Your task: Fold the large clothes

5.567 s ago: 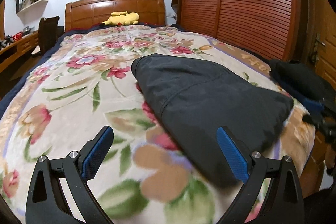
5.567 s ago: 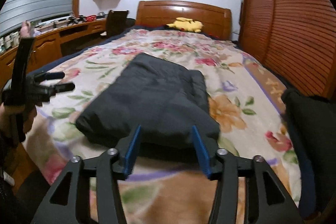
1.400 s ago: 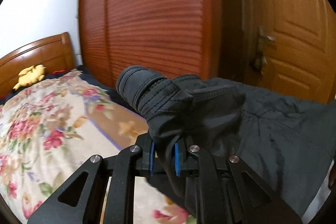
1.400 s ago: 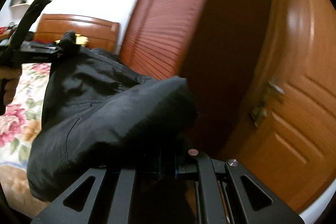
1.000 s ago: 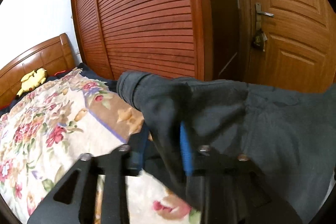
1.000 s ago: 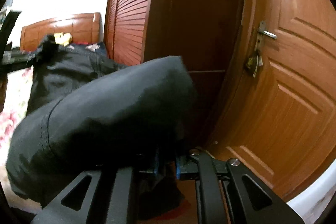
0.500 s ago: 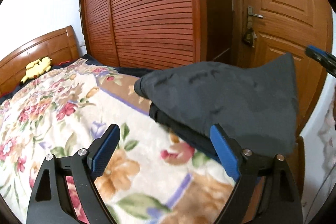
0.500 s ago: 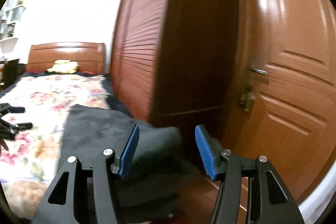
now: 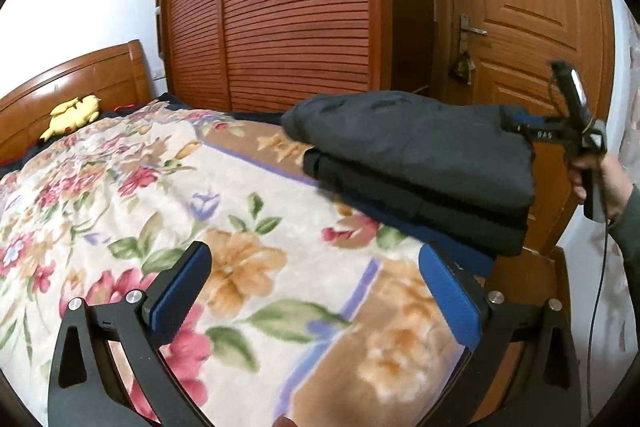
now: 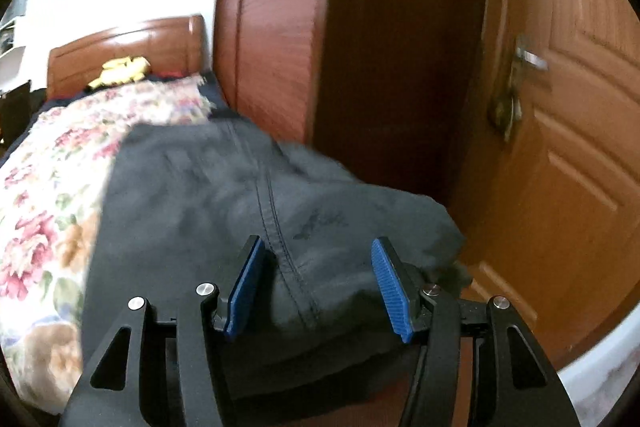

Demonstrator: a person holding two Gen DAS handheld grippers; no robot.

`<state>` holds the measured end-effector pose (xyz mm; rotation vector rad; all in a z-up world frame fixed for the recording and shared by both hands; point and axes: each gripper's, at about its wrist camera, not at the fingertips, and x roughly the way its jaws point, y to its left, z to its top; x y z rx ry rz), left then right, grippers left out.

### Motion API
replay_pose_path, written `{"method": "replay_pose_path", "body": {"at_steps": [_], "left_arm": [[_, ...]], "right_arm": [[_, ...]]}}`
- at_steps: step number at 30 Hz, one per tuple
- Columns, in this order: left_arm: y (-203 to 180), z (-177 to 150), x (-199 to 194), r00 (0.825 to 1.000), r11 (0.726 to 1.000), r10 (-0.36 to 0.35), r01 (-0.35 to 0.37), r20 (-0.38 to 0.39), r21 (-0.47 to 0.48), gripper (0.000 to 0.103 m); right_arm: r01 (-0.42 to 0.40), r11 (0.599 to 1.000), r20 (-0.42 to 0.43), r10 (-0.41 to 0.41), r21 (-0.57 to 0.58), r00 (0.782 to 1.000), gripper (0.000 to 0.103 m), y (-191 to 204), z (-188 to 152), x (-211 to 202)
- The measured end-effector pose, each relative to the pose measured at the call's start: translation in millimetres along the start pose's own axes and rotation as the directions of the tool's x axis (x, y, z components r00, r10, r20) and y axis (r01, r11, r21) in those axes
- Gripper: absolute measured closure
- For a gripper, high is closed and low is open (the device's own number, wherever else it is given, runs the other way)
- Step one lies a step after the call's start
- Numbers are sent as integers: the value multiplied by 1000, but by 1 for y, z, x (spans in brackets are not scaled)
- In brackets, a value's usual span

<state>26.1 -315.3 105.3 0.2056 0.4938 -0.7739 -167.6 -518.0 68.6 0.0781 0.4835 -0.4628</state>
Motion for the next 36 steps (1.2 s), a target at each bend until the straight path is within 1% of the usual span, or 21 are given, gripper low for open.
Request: {"method": "replay_pose_path", "body": {"at_steps": [4,5,7,9,11,13,17,19,20,23,26,28,30,32,35,36], "left_arm": [[18,-17,-12,1000,1000,26,-26,2,-13,0],[21,-21,-14,1000,999,31,-31,3,-16,0],[32,-30,-20,999,998,54,-54,3,-30,0],[42,-38,-25,997,996,73,-73,2,-42,0],[52,-47,-30,995,994,97,-97,-2,-56,0],[63,-56,-35,993,991,117,-118,-6,-67,0],[81,-71,-47,987,983,161,-161,-6,-89,0],[93,-81,-55,983,978,181,-181,-8,-106,0],[97,-84,-58,982,976,186,-186,-10,-111,0],[112,-98,-69,975,967,220,-220,-13,-130,0],[128,-112,-81,967,955,256,-255,-16,-150,0],[140,-123,-89,956,942,293,-292,-18,-164,0],[149,-132,-95,947,931,320,-319,-22,-177,0],[160,-141,-100,938,918,344,-344,-31,-196,0],[173,-154,-109,922,897,385,-382,-35,-220,0],[177,-158,-113,913,887,405,-402,-33,-226,0]], "right_arm": [[28,999,-34,-26,45,999,46,-14,-3,8],[36,998,-30,-35,52,999,46,-13,0,9],[63,997,-9,-62,41,998,46,-12,7,2],[88,996,19,-89,27,996,46,-1,12,-12],[87,996,56,-88,17,995,46,9,16,-27],[66,998,87,-66,2,994,46,22,20,-45],[3,999,133,3,-50,991,46,58,20,-75],[-53,996,146,63,-72,987,46,80,20,-84],[-81,993,151,93,-85,984,46,89,13,-92],[-168,978,150,187,-126,971,46,123,9,-96],[-255,954,144,278,-157,950,45,156,2,-95],[-321,932,133,344,-172,929,45,181,0,-96],[-372,910,123,396,-184,910,45,182,-23,-103],[-422,884,105,448,-199,888,45,199,-29,-97],[-480,850,75,505,-217,860,40,227,-37,-86],[-497,839,69,522,-222,850,38,233,-41,-83]]}}
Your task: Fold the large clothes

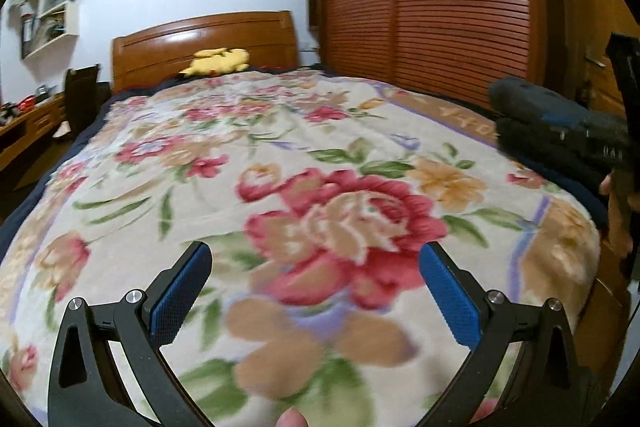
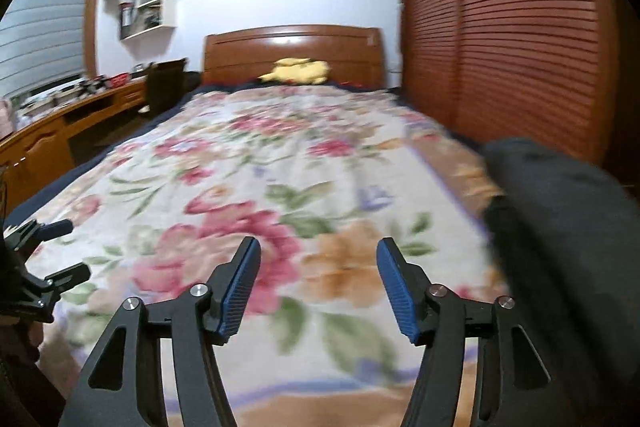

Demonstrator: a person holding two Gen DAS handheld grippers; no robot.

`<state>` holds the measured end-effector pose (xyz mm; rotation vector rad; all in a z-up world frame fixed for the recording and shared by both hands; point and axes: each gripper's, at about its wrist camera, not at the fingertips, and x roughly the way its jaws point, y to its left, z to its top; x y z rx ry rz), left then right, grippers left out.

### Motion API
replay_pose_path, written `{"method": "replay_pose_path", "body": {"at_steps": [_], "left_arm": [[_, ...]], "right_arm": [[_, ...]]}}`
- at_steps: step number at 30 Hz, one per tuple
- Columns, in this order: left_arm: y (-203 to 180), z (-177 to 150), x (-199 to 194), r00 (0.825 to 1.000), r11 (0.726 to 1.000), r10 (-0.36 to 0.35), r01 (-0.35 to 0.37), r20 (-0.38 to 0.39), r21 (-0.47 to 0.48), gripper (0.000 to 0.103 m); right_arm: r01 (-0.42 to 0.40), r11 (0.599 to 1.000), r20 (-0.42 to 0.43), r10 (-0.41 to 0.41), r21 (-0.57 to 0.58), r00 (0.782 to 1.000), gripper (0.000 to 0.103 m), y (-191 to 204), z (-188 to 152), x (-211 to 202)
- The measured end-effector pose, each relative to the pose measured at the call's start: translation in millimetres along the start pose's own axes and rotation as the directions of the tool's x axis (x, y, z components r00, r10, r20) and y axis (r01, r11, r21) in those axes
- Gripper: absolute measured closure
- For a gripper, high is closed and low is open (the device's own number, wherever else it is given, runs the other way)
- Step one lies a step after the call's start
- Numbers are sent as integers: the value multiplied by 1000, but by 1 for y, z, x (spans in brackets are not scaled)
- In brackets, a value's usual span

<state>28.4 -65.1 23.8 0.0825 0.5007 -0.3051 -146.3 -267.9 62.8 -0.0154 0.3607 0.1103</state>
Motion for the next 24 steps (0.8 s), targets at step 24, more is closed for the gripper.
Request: {"method": "replay_pose_path", "body": {"at_steps": [24], "left_arm": [[83,-43,-27,982,974,185,-179,35,-138,0]], "right_arm": [[-119,993,80,120,-17,990,27,34,-35,145]]}}
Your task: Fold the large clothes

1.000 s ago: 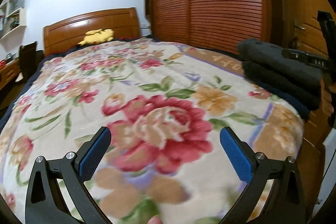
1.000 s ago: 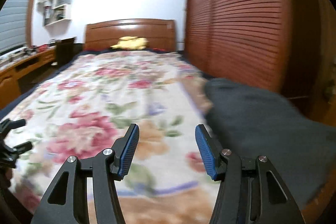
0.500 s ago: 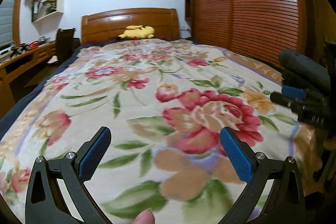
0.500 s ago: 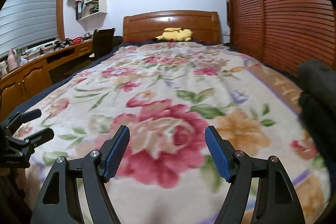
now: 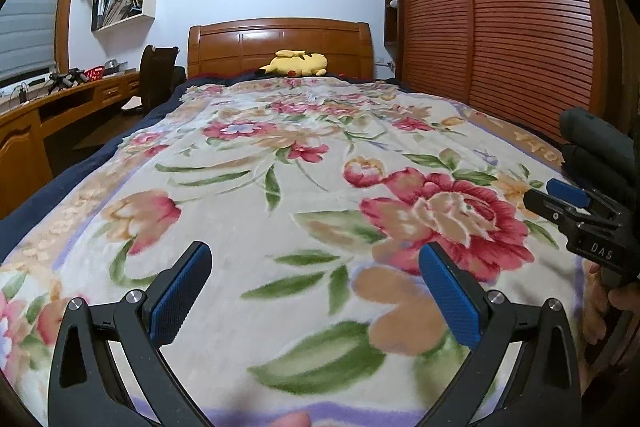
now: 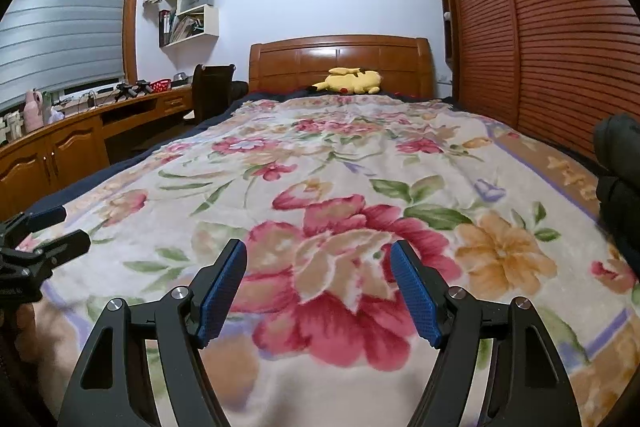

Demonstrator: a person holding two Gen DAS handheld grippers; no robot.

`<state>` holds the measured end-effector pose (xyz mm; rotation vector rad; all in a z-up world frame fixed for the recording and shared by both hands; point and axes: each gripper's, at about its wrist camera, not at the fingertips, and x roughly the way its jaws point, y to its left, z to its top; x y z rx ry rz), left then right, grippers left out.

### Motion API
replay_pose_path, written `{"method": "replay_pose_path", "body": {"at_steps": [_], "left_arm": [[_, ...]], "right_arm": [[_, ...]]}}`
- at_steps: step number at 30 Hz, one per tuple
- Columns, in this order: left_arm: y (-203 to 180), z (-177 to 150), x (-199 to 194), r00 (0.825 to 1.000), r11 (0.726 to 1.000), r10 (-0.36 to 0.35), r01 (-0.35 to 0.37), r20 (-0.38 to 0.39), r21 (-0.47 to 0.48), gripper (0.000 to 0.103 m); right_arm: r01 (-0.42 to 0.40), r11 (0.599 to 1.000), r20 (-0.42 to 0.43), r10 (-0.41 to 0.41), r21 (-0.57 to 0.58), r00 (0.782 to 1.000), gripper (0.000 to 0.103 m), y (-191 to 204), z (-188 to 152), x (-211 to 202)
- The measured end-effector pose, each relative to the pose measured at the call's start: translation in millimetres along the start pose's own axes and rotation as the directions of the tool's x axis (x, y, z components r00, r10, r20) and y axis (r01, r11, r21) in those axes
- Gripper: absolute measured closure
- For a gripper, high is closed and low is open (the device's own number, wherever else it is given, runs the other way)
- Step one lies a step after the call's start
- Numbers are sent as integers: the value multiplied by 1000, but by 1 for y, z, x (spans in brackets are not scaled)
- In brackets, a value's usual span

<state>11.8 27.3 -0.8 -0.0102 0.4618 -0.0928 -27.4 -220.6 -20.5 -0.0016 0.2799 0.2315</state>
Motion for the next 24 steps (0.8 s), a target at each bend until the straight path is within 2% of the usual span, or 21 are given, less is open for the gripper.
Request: {"method": "replay_pose_path", "body": {"at_steps": [5,24], "left_arm": [[0,-1,-2,1000,1000,0,0,8,15,0],[-5,-2,-4,1000,1000,2,-2,14,2,0]], "right_arm": [[0,1000,5,0,8,1000,27,-4,-1,14],[1,1000,21,-1,3,1000,27,17,-10,24]]}}
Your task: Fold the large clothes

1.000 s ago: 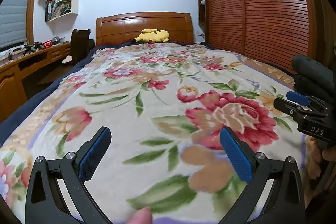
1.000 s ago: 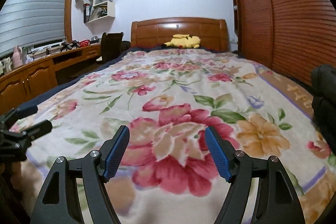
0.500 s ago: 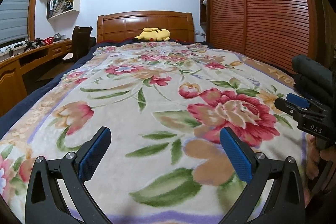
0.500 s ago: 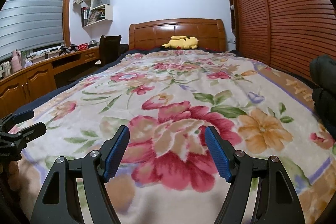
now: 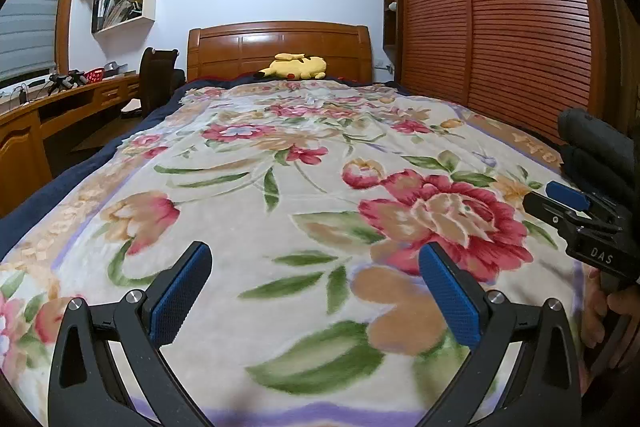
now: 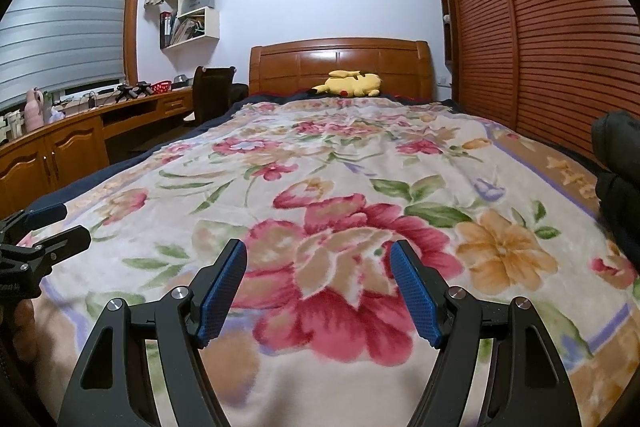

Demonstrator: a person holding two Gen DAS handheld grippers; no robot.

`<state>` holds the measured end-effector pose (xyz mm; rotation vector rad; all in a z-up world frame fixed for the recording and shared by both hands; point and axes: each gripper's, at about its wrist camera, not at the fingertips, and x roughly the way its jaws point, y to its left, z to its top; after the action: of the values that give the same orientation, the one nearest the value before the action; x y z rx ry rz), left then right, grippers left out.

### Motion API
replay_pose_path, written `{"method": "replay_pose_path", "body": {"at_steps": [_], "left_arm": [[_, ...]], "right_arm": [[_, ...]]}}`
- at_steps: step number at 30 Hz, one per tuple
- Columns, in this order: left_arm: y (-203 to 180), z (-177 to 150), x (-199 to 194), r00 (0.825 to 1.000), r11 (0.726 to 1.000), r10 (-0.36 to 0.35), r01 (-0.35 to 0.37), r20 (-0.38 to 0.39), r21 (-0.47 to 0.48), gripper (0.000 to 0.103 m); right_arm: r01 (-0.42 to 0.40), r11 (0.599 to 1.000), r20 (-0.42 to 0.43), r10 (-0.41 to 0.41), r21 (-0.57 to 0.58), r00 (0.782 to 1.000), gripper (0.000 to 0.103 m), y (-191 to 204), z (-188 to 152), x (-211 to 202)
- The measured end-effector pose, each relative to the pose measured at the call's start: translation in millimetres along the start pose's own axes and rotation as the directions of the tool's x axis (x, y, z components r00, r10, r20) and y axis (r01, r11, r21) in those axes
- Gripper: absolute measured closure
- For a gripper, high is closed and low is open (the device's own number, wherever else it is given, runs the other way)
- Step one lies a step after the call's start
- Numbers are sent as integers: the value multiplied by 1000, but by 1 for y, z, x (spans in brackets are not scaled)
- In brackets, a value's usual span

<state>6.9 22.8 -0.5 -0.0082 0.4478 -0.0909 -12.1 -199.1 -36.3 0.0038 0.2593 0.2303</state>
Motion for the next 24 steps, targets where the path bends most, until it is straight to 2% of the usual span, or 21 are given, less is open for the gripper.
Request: {"method": "replay_pose_path", "body": {"at_steps": [24], "left_arm": [[4,-1,0,1000,1000,-1,1,2,1,0]], "right_arm": [[-11,1000,13,11,6,1000,27,3,0,4]]}}
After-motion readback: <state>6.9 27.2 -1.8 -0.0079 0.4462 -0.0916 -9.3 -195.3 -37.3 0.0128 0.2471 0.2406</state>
